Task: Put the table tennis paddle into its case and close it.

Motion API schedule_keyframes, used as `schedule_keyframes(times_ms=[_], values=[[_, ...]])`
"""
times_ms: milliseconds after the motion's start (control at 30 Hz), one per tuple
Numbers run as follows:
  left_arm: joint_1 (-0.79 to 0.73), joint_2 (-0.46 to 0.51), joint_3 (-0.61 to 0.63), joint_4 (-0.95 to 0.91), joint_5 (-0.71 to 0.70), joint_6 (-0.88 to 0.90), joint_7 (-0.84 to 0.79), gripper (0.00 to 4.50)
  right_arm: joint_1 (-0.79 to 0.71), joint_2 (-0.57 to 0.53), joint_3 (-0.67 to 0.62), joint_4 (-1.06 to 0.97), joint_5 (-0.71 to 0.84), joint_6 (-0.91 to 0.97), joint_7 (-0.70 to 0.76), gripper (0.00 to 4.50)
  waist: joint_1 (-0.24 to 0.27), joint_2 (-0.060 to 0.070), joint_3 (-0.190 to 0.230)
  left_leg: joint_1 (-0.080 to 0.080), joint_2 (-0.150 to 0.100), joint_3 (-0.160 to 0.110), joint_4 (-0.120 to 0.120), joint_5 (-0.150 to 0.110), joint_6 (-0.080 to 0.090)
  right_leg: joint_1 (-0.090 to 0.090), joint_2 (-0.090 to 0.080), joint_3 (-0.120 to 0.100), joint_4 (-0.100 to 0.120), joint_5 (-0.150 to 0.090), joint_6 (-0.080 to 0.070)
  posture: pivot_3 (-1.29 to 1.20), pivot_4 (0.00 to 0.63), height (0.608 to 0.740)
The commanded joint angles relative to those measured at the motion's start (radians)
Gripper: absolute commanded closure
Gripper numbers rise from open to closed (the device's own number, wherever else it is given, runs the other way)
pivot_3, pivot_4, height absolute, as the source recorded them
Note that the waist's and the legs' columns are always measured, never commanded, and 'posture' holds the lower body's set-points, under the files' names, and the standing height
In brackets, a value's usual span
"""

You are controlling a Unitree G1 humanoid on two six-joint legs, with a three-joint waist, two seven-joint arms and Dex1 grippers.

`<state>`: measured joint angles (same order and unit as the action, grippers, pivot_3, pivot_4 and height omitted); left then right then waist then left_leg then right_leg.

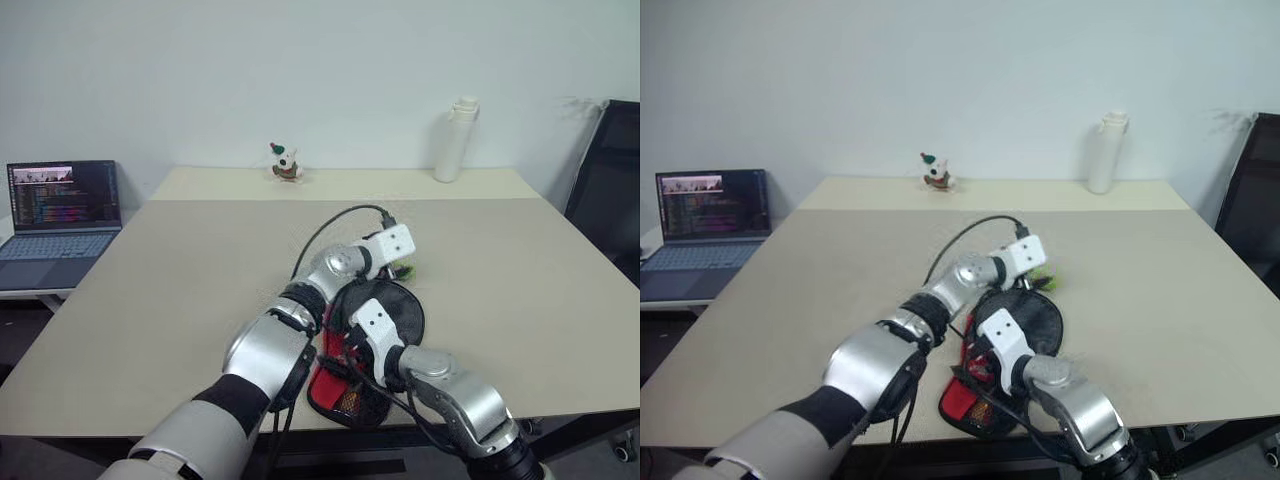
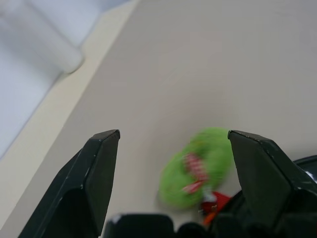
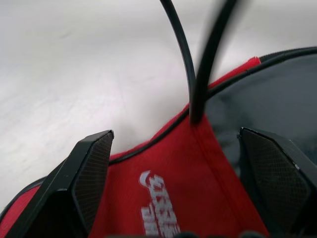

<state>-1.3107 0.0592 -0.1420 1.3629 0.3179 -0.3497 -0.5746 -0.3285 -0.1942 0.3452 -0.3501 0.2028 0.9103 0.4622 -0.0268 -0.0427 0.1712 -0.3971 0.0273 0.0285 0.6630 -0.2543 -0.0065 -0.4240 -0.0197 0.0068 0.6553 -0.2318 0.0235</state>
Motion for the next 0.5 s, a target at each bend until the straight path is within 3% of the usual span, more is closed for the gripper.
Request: schedule_keyframes(times_ms=[33,267,400,500], values=[[0.034,0.085,0.109,-0.064,-0.134,-0.017,-0.125,0.70,0.010,-0.040,-0.109,-0.121,0.096,0.051,0.049,0.00,-0.003,0.000,0.000,0.000,0.000,0.000,0.000,0.000,0.000,0.000,0.000,0.000,0.000,0.000,0.000,0.00,0.150,0.740],[0.193,0.252,0.274,-0.229,-0.400,0.170,-0.554,0.70,-0.042,-0.086,-0.381,-0.197,0.247,0.119,0.042,0.00,-0.004,0.001,0.001,-0.001,0.001,-0.001,0.000,0.000,0.000,-0.002,0.001,-0.001,0.001,0.000,0.000,0.00,0.150,0.740],[0.388,0.367,0.259,-0.539,-0.492,0.365,-0.733,0.70,-0.091,-0.115,-0.458,-0.059,0.194,0.075,-0.032,0.00,-0.006,0.002,0.001,-0.001,0.002,-0.001,0.000,0.000,0.000,-0.002,0.000,0.000,0.001,0.001,-0.001,0.00,0.150,0.740],[0.510,0.435,0.253,-0.766,-0.539,0.497,-0.753,0.70,-0.119,-0.110,-0.472,0.076,0.153,0.027,-0.085,0.00,-0.006,0.002,0.002,0.000,0.002,-0.001,0.000,0.000,0.000,-0.002,-0.001,0.003,0.001,0.003,-0.005,0.00,0.150,0.740]])
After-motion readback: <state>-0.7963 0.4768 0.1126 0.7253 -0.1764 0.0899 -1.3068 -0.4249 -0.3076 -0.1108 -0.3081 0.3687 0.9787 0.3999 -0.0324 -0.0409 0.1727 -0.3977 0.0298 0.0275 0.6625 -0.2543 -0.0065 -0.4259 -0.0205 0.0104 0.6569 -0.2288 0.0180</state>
